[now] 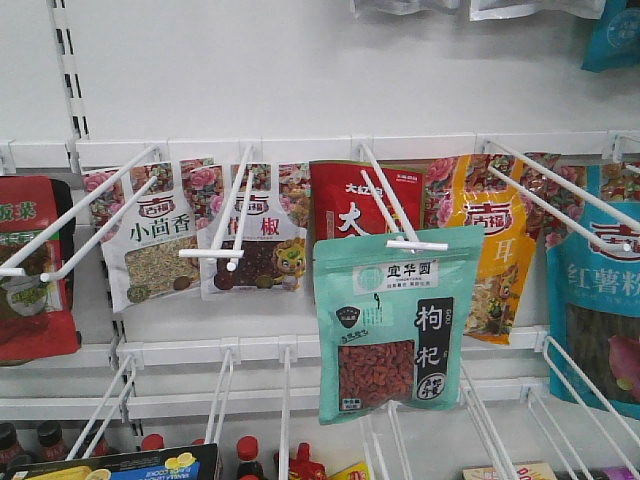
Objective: Pick snacks and fruit into basket
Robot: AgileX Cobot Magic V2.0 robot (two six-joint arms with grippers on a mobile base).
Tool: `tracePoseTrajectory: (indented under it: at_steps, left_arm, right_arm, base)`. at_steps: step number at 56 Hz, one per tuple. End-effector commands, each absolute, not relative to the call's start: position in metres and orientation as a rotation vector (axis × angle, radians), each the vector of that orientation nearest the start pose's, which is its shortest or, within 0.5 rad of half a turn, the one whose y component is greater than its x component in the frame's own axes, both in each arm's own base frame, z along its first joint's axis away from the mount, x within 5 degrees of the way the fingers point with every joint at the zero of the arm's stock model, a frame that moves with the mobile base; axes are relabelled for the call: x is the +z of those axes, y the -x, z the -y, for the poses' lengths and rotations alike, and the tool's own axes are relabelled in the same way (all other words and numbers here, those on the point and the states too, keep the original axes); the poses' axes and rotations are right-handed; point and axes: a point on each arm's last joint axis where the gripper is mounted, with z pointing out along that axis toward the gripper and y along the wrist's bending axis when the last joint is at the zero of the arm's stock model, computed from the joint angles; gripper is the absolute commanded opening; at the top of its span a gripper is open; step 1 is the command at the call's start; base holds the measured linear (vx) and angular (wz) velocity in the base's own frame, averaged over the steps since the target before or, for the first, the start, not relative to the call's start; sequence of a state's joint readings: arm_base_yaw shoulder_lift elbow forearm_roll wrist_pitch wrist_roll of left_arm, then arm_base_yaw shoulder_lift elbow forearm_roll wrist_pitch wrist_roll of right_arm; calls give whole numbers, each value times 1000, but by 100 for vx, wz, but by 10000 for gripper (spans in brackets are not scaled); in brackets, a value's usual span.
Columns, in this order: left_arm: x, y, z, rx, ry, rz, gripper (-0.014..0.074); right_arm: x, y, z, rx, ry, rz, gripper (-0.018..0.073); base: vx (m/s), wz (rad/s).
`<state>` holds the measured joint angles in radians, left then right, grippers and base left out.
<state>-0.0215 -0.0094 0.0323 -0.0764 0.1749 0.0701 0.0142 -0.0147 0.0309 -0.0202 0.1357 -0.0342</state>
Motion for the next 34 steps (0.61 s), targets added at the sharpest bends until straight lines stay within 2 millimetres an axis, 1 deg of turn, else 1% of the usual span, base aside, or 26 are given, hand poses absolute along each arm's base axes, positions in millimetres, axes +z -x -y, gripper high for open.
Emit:
tracePoseTrajectory:
  at_steps: [1,34]
  left_arm:
    - [204,-55,2,-37,-6,-1555,-1]
    - [204,-55,2,-37,-6,-1555,-1]
  right_arm:
    - [193,-57,0,-48,60,-1562,-7]
    - [193,-57,0,-48,60,-1562,-7]
  base:
    - [0,0]
    - [0,0]
